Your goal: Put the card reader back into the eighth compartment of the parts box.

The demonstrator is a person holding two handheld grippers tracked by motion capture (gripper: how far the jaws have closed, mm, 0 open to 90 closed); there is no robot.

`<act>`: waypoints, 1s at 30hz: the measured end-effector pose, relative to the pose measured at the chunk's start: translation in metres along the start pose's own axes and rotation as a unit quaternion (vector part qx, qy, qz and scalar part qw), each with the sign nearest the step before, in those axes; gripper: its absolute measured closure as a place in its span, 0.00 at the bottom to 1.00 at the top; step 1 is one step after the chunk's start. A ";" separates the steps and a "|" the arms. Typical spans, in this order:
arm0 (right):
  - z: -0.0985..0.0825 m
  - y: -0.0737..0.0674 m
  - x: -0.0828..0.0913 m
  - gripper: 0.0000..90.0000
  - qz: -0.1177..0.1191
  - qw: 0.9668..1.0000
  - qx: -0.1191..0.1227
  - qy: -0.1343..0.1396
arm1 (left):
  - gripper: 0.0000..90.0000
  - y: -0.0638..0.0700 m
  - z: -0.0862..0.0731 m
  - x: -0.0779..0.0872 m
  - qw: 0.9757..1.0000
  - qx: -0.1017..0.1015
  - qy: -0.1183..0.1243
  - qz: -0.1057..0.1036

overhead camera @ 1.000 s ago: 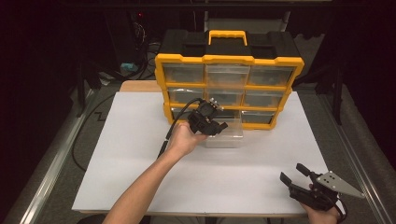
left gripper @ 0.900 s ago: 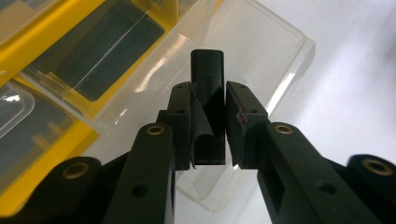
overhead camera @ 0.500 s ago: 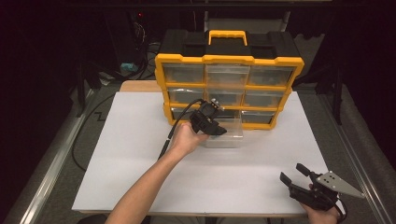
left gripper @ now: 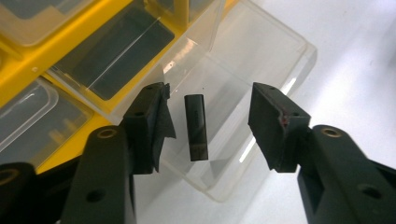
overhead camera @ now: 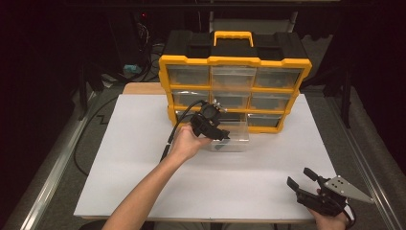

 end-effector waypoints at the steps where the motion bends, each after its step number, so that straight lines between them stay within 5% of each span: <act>1: 0.000 0.000 0.000 0.29 0.000 1.000 0.000 0.000 | 0.51 0.000 0.000 0.001 1.000 -0.001 0.001 -0.001; 10: 0.000 0.000 0.000 0.29 -0.001 1.000 0.000 0.000 | 0.45 0.000 -0.007 0.010 1.000 -0.009 0.007 0.008; 30: 0.000 0.000 0.000 0.29 -0.001 1.000 0.002 -0.001 | 0.43 -0.001 -0.024 0.028 0.999 0.002 0.030 -0.012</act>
Point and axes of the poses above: each handheld gripper's, and its own axes: x roughly backward along the jaws, z roughly out of its top, y roughly to its right, the point moved 9 cm from there along -x, roughly forward along the jaws, and after that the axes turned 7 degrees about x, right-handed, at the moved point
